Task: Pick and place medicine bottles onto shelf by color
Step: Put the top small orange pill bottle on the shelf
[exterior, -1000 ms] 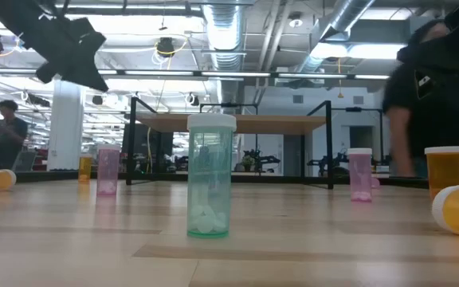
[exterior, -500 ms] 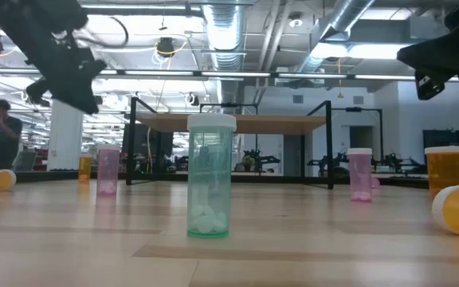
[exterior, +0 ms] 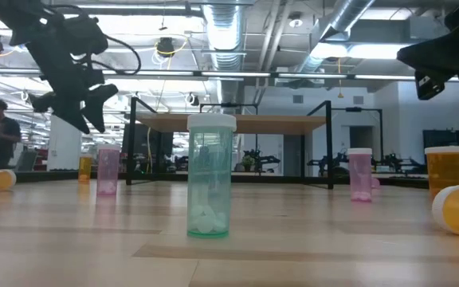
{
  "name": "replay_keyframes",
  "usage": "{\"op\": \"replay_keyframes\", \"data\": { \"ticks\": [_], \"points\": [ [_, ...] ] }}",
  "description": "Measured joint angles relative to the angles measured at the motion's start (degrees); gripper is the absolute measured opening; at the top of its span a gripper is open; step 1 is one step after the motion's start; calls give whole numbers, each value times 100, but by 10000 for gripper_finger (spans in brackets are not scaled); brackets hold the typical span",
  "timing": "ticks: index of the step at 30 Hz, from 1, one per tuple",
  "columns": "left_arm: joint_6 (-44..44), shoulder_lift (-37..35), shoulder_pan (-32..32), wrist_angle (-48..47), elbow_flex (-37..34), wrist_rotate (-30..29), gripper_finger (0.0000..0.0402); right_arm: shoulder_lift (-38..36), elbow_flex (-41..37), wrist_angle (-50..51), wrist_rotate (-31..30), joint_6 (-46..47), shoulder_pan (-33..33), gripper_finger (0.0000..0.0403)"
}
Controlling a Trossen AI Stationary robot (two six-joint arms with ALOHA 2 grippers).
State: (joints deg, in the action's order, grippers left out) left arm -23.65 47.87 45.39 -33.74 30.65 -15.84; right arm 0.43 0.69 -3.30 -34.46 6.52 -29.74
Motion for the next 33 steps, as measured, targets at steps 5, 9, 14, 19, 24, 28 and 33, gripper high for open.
{"op": "replay_keyframes", "data": {
  "ticks": [5, 9, 14, 19, 24, 28, 33],
  "points": [
    [-373, 106, 0, -111, 0, -242, 191, 0, 0, 1, -2, 0, -2, 44],
    [-528, 103, 0, -187, 0, -435, 191, -1, 0, -1, -2, 0, -2, 44],
    [-664, 101, 0, -94, -61, -542, 191, 0, 0, 0, -1, 0, -2, 44],
    [-750, 101, -2, 67, -170, -396, 191, -1, 0, 0, -2, 1, -2, 44],
    [-751, 99, 57, 217, -312, -437, 191, -2, 0, 1, -2, 0, 0, 44],
    [-751, 101, 132, 417, -509, -353, 191, -1, 0, 0, -1, 0, -2, 44],
    [-751, 101, 129, 563, -560, -273, 191, 0, 0, 1, -1, 0, 0, 44]
  ]
}}
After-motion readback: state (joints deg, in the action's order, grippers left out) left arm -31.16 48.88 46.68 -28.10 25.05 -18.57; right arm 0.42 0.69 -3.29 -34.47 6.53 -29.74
